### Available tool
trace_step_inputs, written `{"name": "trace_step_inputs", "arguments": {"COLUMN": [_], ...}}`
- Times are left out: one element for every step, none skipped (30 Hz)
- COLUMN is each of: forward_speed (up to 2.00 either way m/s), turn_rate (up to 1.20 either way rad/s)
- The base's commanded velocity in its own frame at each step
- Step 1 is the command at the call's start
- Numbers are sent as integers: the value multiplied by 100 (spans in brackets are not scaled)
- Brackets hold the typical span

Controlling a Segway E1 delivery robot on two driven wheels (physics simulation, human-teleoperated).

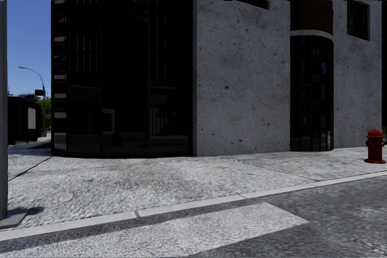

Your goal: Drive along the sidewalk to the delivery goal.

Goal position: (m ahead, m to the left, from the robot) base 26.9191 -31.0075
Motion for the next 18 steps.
{"name": "trace_step_inputs", "arguments": {"forward_speed": [200, 200, 200, 200, 200, 200, 200, 200, 200, 200, 200, 200, 200, 200, 200, 200, 200, 200], "turn_rate": [7, 7, 7, 7, 7, 7, 4, 4, 0, 0, 0, 0, 0, 0, 0, 0, 0, 0]}}
